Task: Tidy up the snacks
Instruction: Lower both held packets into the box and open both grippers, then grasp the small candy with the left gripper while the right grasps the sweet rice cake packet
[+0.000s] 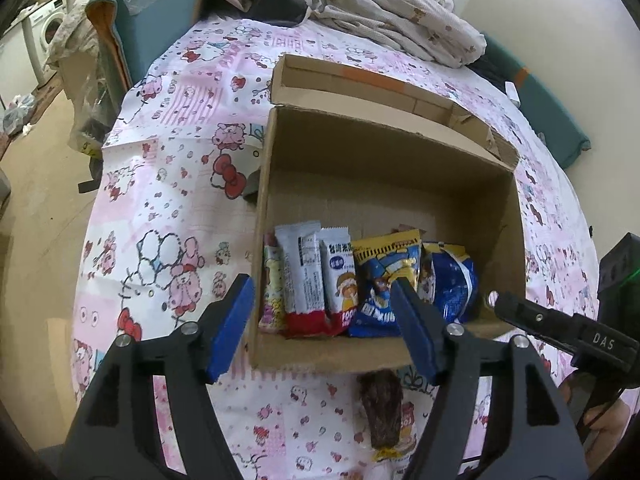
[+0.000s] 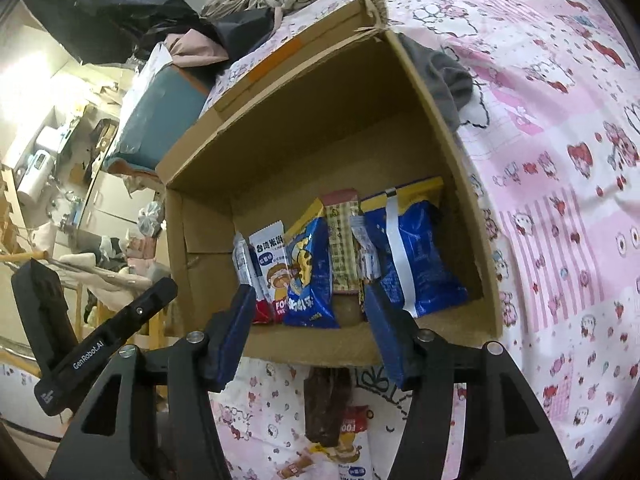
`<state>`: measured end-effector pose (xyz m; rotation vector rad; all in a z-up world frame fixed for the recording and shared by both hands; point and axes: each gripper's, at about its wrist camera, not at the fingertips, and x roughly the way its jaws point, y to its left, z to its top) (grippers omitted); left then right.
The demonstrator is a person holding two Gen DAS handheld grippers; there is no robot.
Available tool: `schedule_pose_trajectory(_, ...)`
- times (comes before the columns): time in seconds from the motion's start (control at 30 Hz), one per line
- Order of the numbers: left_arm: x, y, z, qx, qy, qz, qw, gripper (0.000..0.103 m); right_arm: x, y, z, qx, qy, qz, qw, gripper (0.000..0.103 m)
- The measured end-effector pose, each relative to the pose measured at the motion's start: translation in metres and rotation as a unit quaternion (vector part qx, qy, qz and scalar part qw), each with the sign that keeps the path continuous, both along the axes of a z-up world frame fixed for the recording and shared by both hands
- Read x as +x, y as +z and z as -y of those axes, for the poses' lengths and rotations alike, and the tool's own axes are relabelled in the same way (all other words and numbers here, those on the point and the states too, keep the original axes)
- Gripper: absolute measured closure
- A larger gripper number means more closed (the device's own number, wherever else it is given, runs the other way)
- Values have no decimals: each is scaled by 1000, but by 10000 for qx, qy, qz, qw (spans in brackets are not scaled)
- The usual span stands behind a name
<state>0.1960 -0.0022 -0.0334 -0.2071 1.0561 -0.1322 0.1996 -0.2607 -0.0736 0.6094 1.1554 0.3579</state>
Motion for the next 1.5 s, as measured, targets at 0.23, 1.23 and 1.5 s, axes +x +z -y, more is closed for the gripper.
schedule_pose_trajectory(0.23,-33,6,-6,161,-63,25,9998,36,-32,12,5,-67,-32,92,9999,43)
schedule_pose_trajectory(1.23,-142,-102,81,971,-2265,-1999,9483,90,-100,-39,3,-599,298,-1124,9914,43)
schedule_pose_trajectory(1.5,-134,-87,54,573,-1526,-1916,9678,90,-107,-69,-62,-1272,1721,-1487,9654,43)
